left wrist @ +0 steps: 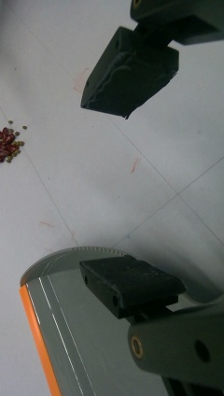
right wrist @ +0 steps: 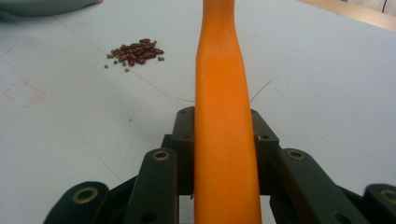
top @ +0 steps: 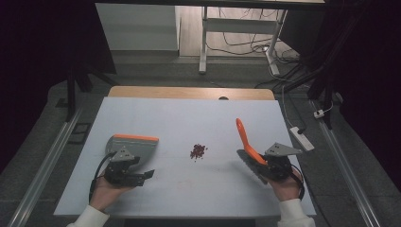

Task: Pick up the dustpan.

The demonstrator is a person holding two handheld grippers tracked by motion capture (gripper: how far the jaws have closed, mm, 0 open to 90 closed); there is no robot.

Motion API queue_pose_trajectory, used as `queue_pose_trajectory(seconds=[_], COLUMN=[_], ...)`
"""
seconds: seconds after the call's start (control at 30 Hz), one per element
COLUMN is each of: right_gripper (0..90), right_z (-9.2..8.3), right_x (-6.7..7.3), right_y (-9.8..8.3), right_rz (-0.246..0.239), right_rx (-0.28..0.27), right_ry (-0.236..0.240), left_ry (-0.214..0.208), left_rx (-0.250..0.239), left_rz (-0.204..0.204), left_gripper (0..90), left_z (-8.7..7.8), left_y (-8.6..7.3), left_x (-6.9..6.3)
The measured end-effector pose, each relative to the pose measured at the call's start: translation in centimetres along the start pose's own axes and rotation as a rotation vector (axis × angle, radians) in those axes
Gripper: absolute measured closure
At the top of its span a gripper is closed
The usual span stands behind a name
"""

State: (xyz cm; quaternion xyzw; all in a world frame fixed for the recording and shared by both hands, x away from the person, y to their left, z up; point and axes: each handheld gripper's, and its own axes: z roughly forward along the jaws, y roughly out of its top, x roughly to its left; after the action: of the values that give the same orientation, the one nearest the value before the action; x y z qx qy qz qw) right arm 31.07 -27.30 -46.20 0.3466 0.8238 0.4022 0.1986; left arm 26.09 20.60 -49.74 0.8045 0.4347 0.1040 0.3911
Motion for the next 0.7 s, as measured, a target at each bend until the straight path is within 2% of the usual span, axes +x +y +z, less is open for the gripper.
queue_pose_trajectory(seconds=[0.17, 0.47, 0.6, 0.7], right_gripper=[70.7, 70.7, 70.7, 70.7], right_z=[-0.21, -0.23, -0.21, -0.21], right_x=[0.09, 0.08, 0.0, 0.09], right_y=[0.12, 0.07, -0.03, -0.01], right_rz=[0.002, 0.004, 0.01, 0.006], right_rx=[-0.01, -0.013, -0.013, -0.013], right_ry=[0.001, -0.01, -0.012, -0.012], left_ry=[0.0, -0.005, 0.012, 0.007], left_rx=[-0.007, -0.01, -0.029, -0.032], left_rz=[-0.013, -0.011, -0.014, -0.016], left_gripper=[20.7, 20.6, 21.1, 21.1], left_z=[-0.2, -0.29, -0.52, -0.59], left_y=[0.02, 0.09, 0.17, 0.22], left_x=[0.2, 0.19, 0.1, 0.13])
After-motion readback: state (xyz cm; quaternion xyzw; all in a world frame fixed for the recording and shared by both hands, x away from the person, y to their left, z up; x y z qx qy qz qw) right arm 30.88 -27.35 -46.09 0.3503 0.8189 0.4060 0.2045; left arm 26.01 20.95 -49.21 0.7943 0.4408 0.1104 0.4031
